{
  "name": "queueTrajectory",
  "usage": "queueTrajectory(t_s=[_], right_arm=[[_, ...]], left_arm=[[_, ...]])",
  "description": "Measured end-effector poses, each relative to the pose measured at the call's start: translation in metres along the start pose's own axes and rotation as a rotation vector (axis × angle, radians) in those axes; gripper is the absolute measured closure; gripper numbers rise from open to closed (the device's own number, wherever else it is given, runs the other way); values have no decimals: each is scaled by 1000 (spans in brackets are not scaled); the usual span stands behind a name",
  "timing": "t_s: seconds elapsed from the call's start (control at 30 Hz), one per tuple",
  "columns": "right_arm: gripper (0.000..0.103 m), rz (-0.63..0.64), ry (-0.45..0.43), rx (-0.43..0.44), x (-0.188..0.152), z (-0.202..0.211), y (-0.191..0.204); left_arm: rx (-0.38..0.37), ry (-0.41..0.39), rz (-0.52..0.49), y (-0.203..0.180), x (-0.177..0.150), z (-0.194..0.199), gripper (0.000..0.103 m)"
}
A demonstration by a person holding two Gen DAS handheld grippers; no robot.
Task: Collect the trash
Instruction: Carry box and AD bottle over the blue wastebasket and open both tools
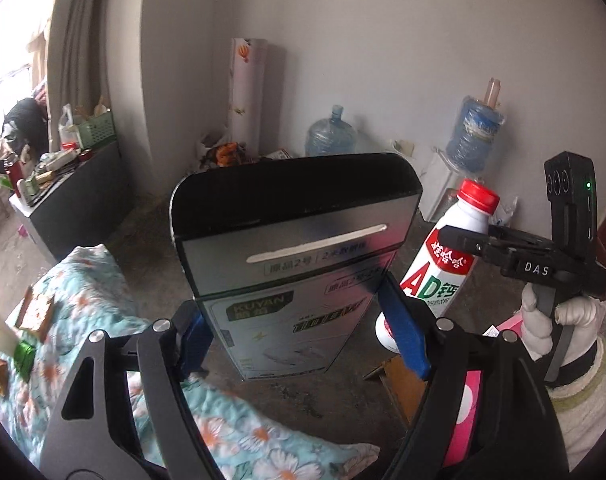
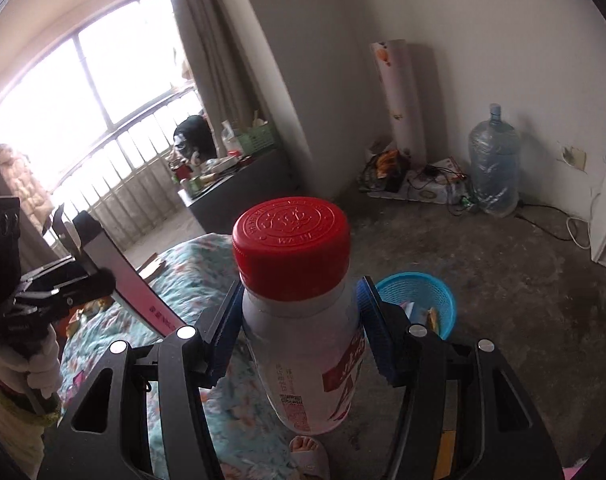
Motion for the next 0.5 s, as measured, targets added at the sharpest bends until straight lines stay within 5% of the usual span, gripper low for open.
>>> queueTrajectory(t_s=[0.33, 0.5], right_arm=[[47, -135, 73, -193, 11, -135, -112], [47, -193, 170, -267, 11, -221, -161]], left_arm=[[-57, 249, -48, -24, 17, -233, 31], [-16, 318, -23, -12, 14, -330, 28]])
Point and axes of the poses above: each gripper's, at about its wrist camera, not at the fingertips, and z roughly against the way its jaws point, y to its left, x to its top, the point moved 3 cm from there along -z, roughly the way its jaws point, and after that the axes turned 6 degrees about -z, right-handed, at the moved point
